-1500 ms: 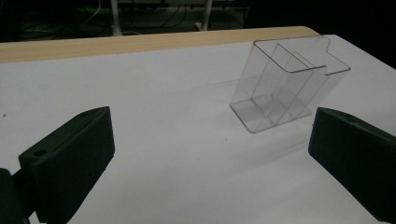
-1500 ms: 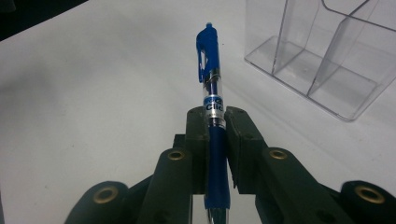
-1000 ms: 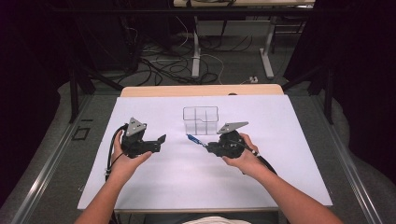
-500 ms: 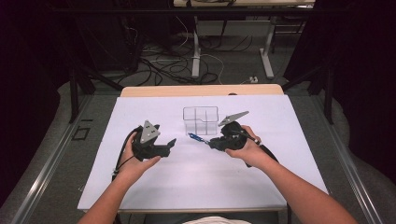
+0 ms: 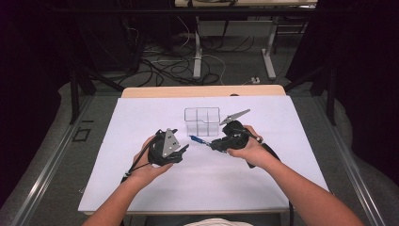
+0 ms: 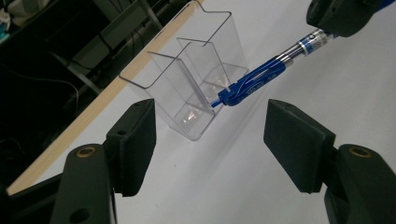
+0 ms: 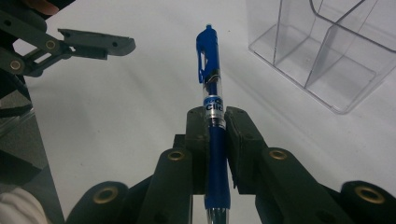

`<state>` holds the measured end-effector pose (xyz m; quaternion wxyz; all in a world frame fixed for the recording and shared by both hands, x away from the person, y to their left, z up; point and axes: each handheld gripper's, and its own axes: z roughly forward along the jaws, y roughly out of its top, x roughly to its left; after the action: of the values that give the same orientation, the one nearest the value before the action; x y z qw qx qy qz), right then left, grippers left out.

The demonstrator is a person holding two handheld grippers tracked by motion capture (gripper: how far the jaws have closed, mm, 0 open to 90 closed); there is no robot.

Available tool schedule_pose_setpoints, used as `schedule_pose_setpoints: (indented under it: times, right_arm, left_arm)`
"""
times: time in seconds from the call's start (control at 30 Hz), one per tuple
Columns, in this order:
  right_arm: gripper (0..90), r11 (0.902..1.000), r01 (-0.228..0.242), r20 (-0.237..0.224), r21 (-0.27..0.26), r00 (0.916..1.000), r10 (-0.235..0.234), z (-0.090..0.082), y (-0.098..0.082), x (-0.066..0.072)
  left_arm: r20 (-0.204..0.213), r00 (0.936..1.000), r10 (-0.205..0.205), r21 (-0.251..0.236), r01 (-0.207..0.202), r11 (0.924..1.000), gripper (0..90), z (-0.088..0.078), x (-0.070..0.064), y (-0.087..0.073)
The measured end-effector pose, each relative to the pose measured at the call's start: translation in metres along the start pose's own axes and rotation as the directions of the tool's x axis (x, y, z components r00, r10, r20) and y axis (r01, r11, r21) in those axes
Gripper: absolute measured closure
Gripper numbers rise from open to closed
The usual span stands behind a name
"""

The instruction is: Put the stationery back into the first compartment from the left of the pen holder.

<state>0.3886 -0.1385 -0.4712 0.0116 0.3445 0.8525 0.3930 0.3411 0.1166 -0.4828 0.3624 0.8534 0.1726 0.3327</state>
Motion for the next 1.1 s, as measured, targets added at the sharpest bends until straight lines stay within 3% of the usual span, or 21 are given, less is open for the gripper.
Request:
schedule_pose_setpoints:
  times: [0.13,0.23,0.27,0.3,0.53,0.73,0.77,0.8,0.83,0.87,0.93,1.07,1.1]
  right_arm:
    - [79.9,0.9999,-0.007,-0.005,0.013,1.0,0.008,-0.001,0.002,0.001]
    - [79.9,0.9994,-0.028,-0.012,0.02,0.9995,0.028,-0.001,0.004,0.003]
    - [79.9,0.9998,-0.008,-0.015,0.017,0.9998,0.008,0.0,0.004,0.001]
    - [79.9,0.9989,-0.026,-0.021,0.039,0.9994,0.027,-0.001,0.006,0.003]
    - [79.9,0.9989,-0.031,-0.029,0.036,0.9991,0.032,0.005,0.009,0.002]
    - [79.9,0.9987,-0.036,-0.042,0.036,0.9984,0.037,0.007,0.01,0.003]
    - [79.9,0.9986,-0.038,-0.043,0.036,0.9983,0.039,0.007,0.01,0.003]
    - [79.9,0.9984,-0.04,-0.041,0.04,0.9983,0.041,0.007,0.01,0.003]
    - [79.9,0.9973,-0.036,-0.04,0.063,0.9984,0.039,0.006,0.01,0.002]
    - [79.9,0.9984,-0.044,-0.045,0.035,0.9979,0.046,0.008,0.009,0.003]
    - [79.9,0.997,-0.042,-0.039,0.066,0.9983,0.044,0.006,0.011,0.003]
    - [79.9,0.9974,-0.038,-0.044,0.061,0.9982,0.041,0.006,0.011,0.004]
    - [79.9,0.9969,-0.041,-0.043,0.067,0.9981,0.044,0.006,0.011,0.004]
  left_arm:
    - [-0.012,0.9964,0.084,-0.001,-0.084,0.9965,37.7,0.002,-0.006,0.003]
    - [-0.009,0.9894,0.145,-0.005,-0.145,0.9895,41.6,0.004,-0.009,0.006]
    - [-0.015,0.9854,0.17,-0.004,-0.17,0.9855,41.8,0.005,-0.01,0.007]
    - [-0.02,0.9823,0.186,-0.001,-0.186,0.9825,42.0,0.006,-0.012,0.007]
    - [-0.022,0.9497,0.312,-0.017,-0.313,0.9497,48.2,0.01,-0.021,0.006]
    - [-0.011,0.9272,0.374,-0.049,-0.375,0.9259,52.7,0.013,-0.028,0.007]
    - [-0.013,0.9273,0.374,-0.054,-0.374,0.9258,52.9,0.014,-0.03,0.007]
    - [-0.006,0.9193,0.393,-0.042,-0.393,0.9184,53.4,0.014,-0.03,0.007]
    - [-0.005,0.918,0.397,-0.044,-0.396,0.917,53.9,0.015,-0.031,0.007]
    - [-0.009,0.9085,0.418,-0.035,-0.418,0.9078,54.4,0.016,-0.032,0.007]
    - [-0.009,0.9007,0.434,-0.031,-0.434,0.9002,55.5,0.017,-0.034,0.008]
    - [-0.003,0.8884,0.459,-0.018,-0.459,0.8883,57.0,0.02,-0.039,0.008]
    - [-0.003,0.8812,0.473,-0.016,-0.473,0.8811,57.4,0.021,-0.041,0.008]
